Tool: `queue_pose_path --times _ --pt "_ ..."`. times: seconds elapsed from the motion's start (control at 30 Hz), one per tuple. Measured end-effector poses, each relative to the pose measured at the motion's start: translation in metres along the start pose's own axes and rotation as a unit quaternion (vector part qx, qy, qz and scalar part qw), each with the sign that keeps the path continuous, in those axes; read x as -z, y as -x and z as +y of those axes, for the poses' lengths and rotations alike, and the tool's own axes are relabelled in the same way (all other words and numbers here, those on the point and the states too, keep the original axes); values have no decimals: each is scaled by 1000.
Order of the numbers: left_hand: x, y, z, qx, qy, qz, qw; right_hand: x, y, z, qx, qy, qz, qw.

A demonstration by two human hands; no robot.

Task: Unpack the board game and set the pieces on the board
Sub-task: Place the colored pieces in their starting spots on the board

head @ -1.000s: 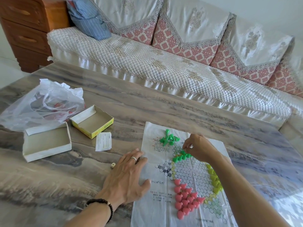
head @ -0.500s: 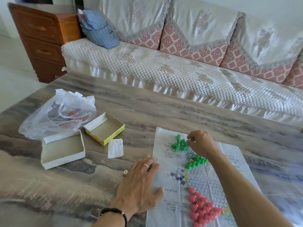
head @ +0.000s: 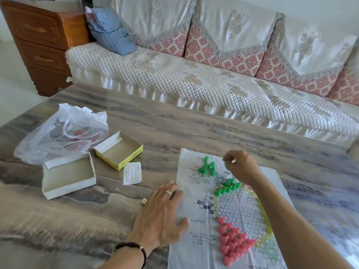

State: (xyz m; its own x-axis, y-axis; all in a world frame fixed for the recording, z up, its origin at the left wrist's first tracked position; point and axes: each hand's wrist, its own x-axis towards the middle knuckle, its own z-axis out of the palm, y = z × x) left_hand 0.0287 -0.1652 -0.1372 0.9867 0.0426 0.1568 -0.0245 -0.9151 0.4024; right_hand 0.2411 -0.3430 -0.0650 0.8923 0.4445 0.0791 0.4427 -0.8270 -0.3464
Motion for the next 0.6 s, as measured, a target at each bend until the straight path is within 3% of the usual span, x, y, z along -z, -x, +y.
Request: queue_pose_path --times 0.17,0.6 --pt "-1 0 -1 -2 3 6 1000 21 14 -8 17 -17 7 1000" --pt "-1 -1 -1 -9 6 17 1000 19 29 -13 56 89 -106 989"
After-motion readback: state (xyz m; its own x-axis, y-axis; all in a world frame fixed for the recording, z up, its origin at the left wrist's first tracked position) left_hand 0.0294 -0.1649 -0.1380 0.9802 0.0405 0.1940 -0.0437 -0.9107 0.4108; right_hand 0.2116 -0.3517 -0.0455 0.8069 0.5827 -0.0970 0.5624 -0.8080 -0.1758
